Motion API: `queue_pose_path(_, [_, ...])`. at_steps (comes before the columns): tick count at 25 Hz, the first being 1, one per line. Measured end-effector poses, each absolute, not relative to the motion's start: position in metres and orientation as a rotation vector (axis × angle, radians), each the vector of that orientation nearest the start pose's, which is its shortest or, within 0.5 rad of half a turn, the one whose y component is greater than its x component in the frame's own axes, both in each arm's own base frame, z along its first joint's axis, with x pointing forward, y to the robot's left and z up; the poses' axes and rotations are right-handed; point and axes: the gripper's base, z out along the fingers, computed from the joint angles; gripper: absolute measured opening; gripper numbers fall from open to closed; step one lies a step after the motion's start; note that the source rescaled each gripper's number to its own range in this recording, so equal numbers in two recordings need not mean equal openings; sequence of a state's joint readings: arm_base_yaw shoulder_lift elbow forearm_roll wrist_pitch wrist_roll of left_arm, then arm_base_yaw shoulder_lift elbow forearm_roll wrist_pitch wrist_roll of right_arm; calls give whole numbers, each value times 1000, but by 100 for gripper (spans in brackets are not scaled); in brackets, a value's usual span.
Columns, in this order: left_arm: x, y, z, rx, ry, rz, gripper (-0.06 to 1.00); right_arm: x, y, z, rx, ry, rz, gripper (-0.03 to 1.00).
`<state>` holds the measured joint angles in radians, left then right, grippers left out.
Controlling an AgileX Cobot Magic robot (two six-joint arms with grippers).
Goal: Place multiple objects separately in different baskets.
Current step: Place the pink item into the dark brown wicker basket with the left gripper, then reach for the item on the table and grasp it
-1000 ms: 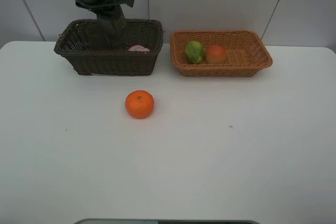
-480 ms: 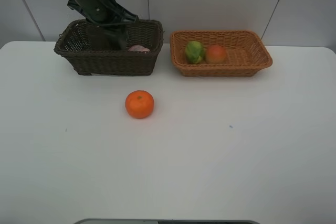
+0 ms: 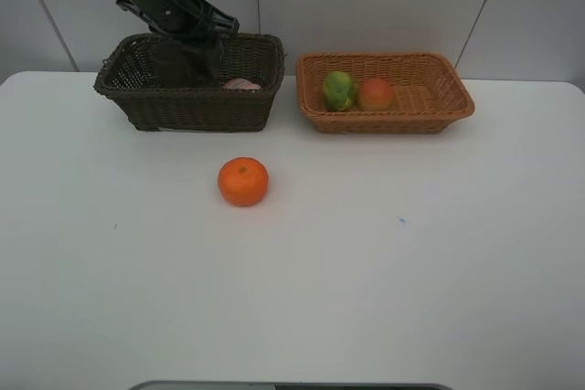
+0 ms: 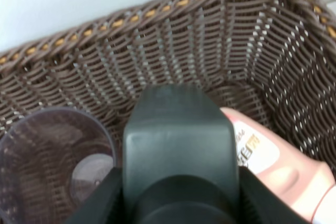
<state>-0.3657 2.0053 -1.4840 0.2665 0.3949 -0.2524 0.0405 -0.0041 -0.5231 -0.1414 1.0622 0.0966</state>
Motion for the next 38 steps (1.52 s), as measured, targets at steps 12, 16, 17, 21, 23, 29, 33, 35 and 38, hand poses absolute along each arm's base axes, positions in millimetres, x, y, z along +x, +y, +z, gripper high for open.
queue_pose_path(12, [433, -152, 188, 423, 2371, -18, 47, -8, -12, 284, 65, 2010, -81, 88])
queue_pose_path(16, [434, -153, 180, 427, 2387, -14, 47, -8, -12, 284, 65, 2010, -81, 88])
queue_pose_path(17, [434, -153, 180, 428, 2388, -14, 47, -8, -12, 284, 65, 2010, -81, 88])
queue_pose_path(21, [434, -153, 180, 428, 2384, -16, 47, -8, -12, 284, 65, 2010, -81, 88])
queue_pose_path(23, [434, -153, 180, 428, 2381, -17, 50, -8, -12, 284, 65, 2010, -81, 88])
queue_pose_path(29, [436, -154, 184, 430, 2353, -26, 86, -8, -12, 284, 65, 2010, -81, 88])
queue_pose_path(33, [434, -154, 196, 423, 2327, -32, 89, -8, -12, 284, 65, 2010, -81, 88])
queue_pose_path(35, [433, -153, 207, 417, 2305, -37, 89, -8, -12, 284, 65, 2010, -81, 88])
queue_pose_path(38, [428, -153, 224, 412, 2281, -39, 89, -8, -12, 284, 65, 2010, -81, 88])
